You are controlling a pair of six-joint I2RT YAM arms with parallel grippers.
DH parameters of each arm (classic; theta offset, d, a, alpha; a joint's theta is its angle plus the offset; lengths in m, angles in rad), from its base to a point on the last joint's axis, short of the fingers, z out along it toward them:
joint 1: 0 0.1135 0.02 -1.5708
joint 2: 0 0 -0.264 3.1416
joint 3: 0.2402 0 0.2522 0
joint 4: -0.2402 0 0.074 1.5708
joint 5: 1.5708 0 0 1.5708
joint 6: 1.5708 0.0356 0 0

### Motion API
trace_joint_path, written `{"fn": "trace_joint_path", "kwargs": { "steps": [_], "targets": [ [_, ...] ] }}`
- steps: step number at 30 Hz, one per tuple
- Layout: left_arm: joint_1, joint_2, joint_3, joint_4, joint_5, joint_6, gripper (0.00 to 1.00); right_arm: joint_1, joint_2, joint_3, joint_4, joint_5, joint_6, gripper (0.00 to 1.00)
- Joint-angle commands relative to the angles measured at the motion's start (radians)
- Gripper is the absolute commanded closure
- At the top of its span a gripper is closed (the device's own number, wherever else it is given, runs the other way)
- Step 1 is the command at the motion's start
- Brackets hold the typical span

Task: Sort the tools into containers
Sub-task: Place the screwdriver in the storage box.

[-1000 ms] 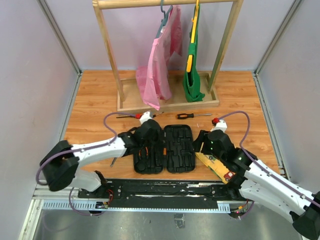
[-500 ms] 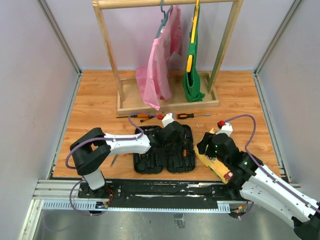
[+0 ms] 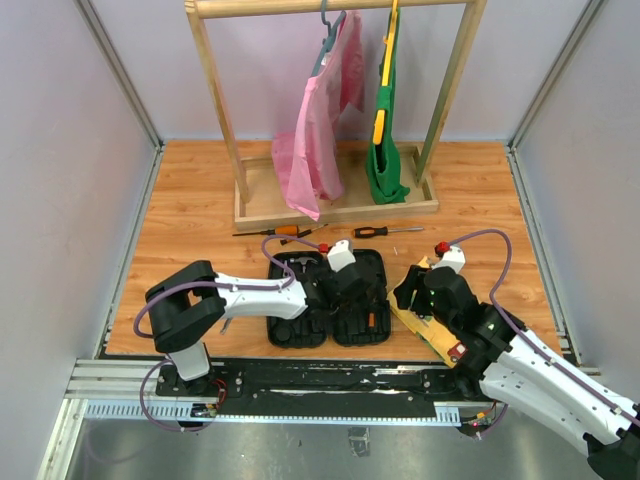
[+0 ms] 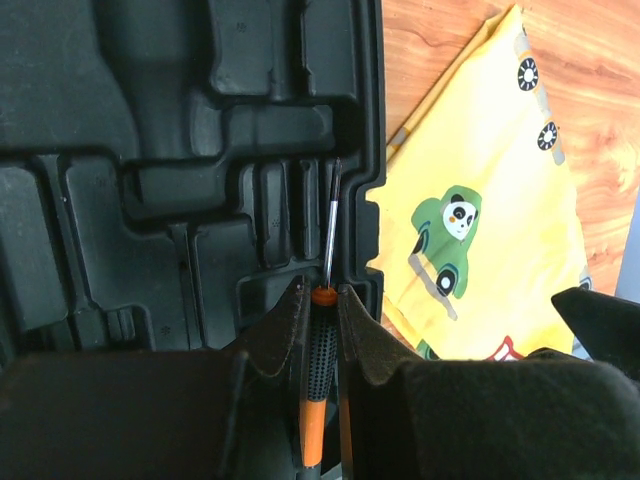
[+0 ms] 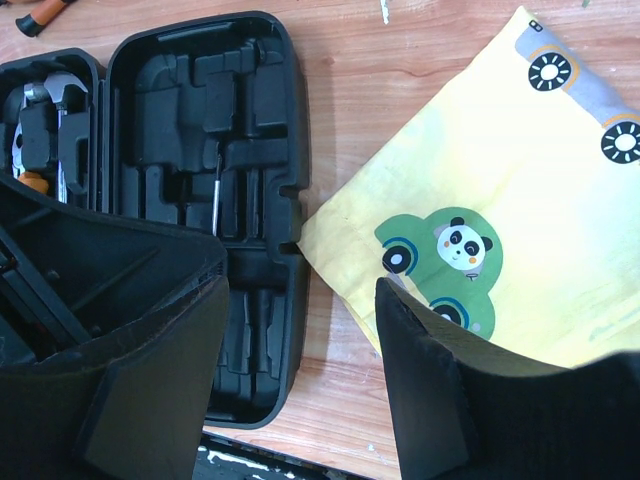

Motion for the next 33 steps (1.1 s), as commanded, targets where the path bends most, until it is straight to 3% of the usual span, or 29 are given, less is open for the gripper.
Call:
{"fn": "trace_joint_path", "kwargs": {
  "steps": [1, 15, 27, 33],
  "targets": [
    [-0.021, 0.002, -0.009, -0.025, -0.078, -0.043, 0.96, -0.021, -0.007, -0.016, -0.026, 0.011, 0.008, 0.38],
    [-0.059, -0.008, -0.033, -0.066, -0.112, -0.072, 0.92, -0.023, -0.004, -0.035, -0.008, -0.006, 0.017, 0.38],
    [-0.064, -0.046, -0.043, -0.067, -0.133, -0.075, 0.69, -0.023, 0.011, -0.034, 0.006, -0.014, 0.017, 0.38],
    [-0.064, -0.07, -0.043, -0.064, -0.145, -0.056, 0.67, -0.023, 0.006, -0.036, 0.006, -0.012, 0.016, 0.38]
  ]
}}
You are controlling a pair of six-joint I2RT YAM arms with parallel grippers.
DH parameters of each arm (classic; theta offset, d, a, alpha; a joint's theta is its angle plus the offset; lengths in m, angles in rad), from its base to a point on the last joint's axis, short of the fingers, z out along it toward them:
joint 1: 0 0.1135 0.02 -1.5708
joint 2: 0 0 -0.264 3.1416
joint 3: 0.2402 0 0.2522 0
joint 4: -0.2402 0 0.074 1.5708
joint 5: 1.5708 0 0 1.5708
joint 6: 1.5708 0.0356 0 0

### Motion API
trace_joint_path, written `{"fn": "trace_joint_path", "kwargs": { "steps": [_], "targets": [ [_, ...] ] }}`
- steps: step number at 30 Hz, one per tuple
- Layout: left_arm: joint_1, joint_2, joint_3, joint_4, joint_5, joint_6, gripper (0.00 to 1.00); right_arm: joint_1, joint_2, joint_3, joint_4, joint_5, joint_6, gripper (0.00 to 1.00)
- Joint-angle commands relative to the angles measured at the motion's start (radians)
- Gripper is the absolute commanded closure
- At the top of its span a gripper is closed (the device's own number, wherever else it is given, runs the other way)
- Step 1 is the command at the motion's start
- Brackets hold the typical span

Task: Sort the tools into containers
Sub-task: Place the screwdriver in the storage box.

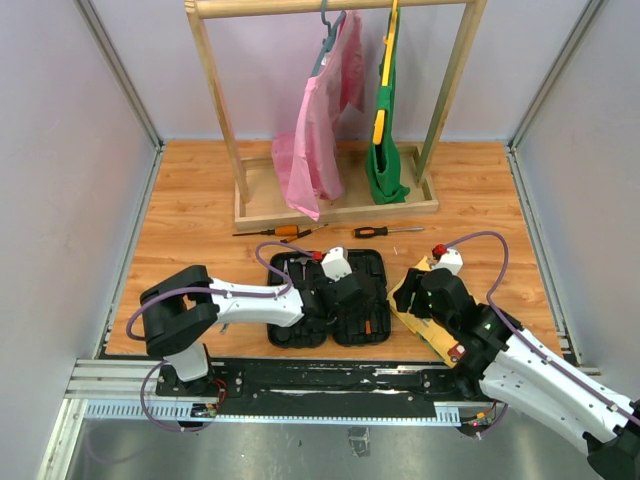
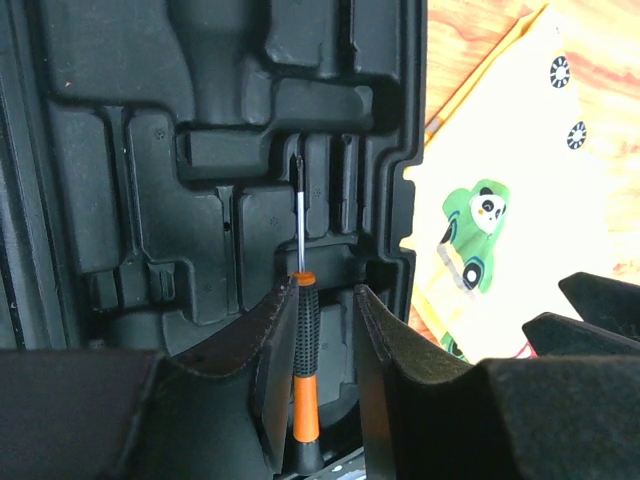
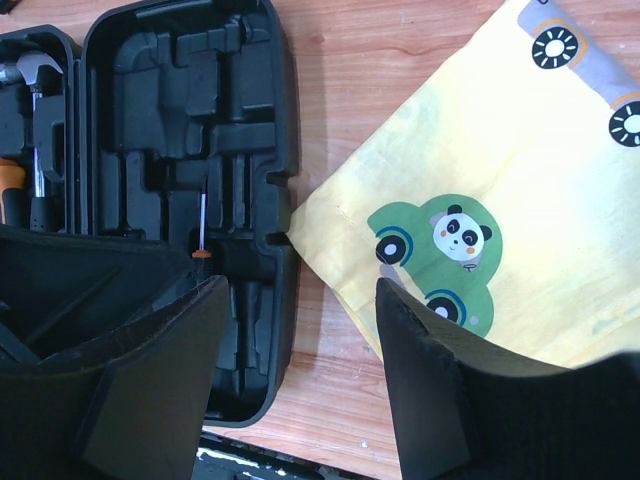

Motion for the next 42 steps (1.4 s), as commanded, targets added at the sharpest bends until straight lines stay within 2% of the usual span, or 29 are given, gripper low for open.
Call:
{"fn": "trace_joint_path", "kwargs": {
  "steps": [1, 5, 9, 13, 17, 24, 32, 37, 42],
  "targets": [
    [-0.01, -0.042, -0.004, -0.01, -0.057, 0.019, 0.67, -0.023, -0.009, -0.009, 0.001, -0.002, 0.01, 0.38],
    [-0.011, -0.078, -0.008, -0.023, -0.098, 0.071, 0.67, -0.022, -0.014, -0.007, 0.011, -0.031, -0.037, 0.37],
    [0.0, -0.114, -0.007, -0.003, -0.116, 0.199, 0.66, -0.022, -0.021, -0.009, 0.039, -0.092, -0.108, 0.37],
    [0.051, -0.125, -0.019, 0.047, -0.016, 0.33, 0.69, -0.022, -0.017, -0.009, 0.064, -0.188, -0.168, 0.37],
    [0.102, -0.13, -0.039, 0.088, 0.079, 0.4, 0.72, -0.023, 0.003, -0.011, 0.064, -0.258, -0.175, 0.38],
    [0.135, -0.07, -0.01, 0.132, 0.208, 0.477, 0.75, -0.013, 0.076, -0.019, 0.073, -0.408, -0.112, 0.51],
    [0.158, -0.072, -0.036, 0.161, 0.222, 0.461, 0.77, 0.052, 0.153, -0.009, 0.093, -0.386, -0.072, 0.59],
    [0.198, -0.171, -0.122, 0.172, 0.214, 0.462, 0.77, 0.063, 0.23, 0.032, 0.081, -0.352, -0.078, 0.63],
    [0.226, -0.295, -0.189, 0.097, 0.152, 0.504, 0.77, 0.097, 0.324, 0.076, 0.081, -0.31, -0.077, 0.68]
  ]
}}
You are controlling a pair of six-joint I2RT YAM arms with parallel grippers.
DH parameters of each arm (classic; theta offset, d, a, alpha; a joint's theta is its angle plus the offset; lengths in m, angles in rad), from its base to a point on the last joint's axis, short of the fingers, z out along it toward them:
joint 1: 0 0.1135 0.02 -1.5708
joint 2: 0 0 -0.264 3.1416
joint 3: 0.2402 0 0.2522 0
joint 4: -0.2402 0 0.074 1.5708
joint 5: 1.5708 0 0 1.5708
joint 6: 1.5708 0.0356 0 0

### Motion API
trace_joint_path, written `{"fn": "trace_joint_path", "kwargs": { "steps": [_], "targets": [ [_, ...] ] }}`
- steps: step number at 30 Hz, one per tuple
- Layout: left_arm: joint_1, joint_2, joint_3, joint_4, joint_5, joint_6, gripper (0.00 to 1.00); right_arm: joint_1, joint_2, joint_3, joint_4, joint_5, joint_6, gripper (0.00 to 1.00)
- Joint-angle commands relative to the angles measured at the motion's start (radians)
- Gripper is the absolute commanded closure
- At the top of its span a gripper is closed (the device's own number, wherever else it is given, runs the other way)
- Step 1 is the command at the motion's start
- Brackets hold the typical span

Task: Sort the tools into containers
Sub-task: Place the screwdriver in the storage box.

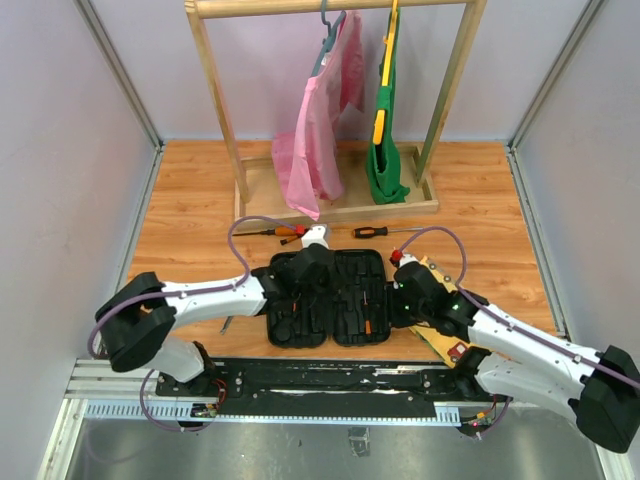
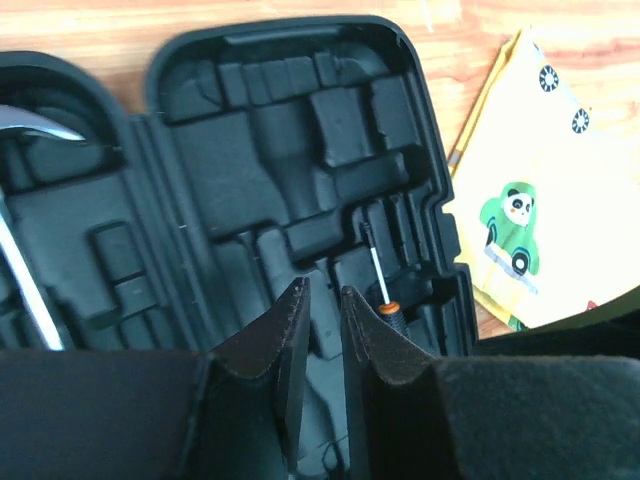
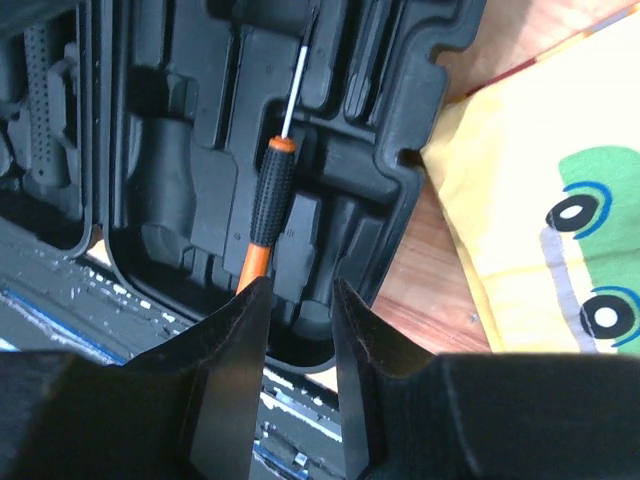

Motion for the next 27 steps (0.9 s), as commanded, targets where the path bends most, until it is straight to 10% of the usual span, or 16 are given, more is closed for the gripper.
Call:
{"fn": "trace_joint_path", "kwargs": {
  "steps": [1, 27],
  "targets": [
    [0.023, -0.131, -0.055, -0.052, -0.079, 0.05, 0.77, 0.057, 0.055, 0.064, -0.004, 0.063, 0.008, 0.69],
    [0.13, -0.328, -0.287, -0.057, -0.026, 0.105, 0.74, 0.153, 0.287, 0.202, -0.05, 0.174, 0.052, 0.81]
  ]
}}
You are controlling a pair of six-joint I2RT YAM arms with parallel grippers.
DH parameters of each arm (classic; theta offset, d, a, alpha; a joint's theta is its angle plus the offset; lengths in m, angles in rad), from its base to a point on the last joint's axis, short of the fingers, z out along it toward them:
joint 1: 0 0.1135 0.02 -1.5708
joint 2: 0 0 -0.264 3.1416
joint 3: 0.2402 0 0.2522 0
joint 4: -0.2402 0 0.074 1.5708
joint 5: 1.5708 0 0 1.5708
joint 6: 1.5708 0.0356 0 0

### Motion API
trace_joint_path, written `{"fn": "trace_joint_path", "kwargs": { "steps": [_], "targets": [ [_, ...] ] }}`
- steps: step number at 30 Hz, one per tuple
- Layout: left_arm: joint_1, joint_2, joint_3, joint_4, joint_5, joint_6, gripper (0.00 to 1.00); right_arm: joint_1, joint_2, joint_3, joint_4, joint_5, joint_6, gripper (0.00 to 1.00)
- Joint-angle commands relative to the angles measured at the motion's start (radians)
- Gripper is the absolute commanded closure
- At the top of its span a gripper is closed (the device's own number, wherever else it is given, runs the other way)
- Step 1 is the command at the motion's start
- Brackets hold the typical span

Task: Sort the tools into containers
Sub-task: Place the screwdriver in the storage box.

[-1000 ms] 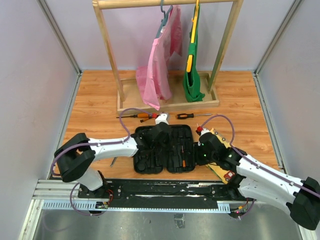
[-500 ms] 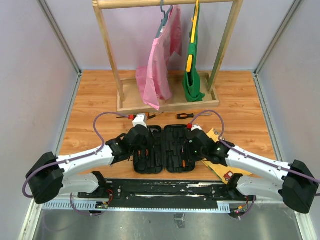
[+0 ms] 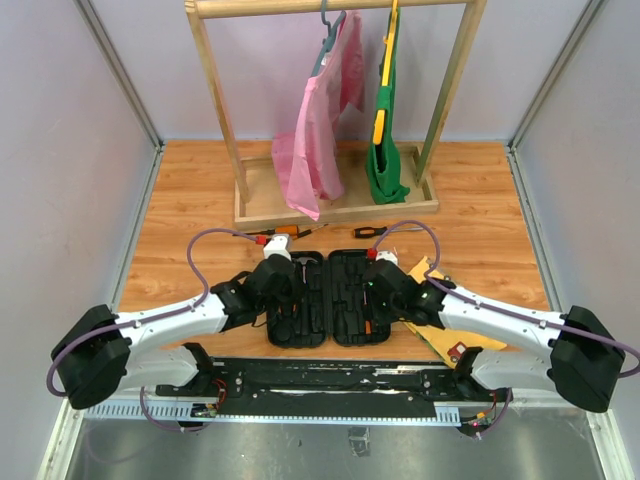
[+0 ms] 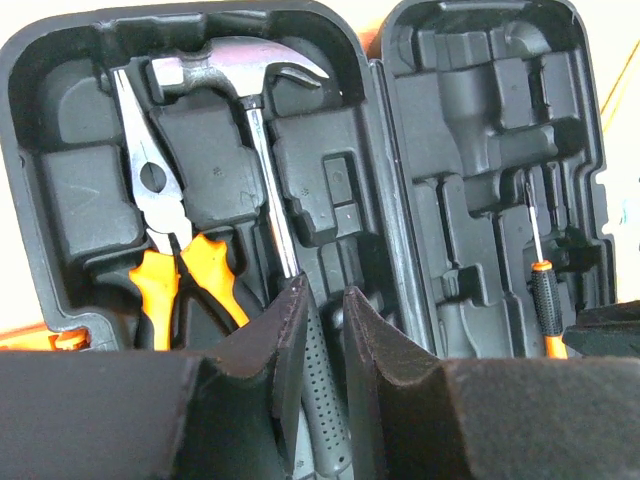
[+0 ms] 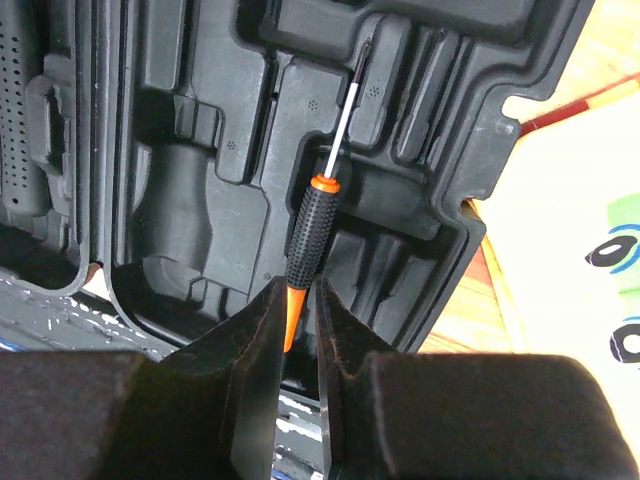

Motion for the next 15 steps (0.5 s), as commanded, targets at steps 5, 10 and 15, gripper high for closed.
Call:
{"fn": "trace_joint_path", "kwargs": {
  "steps": [5, 10, 15],
  "targets": [
    [0.008, 0.019, -0.017, 0.04, 0.011, 0.013, 0.74, 0.02, 0.046, 0.04, -0.034, 0.033, 0.013, 0.82],
    [0.008, 0.017, -0.027, 0.046, 0.014, 0.008, 0.74, 0.024, 0.074, 0.044, -0.035, 0.029, 0.011, 0.83],
    [0.008, 0.02, -0.029, 0.047, 0.01, 0.009, 0.74, 0.029, 0.104, 0.045, -0.037, 0.019, 0.008, 0.84]
  ]
}}
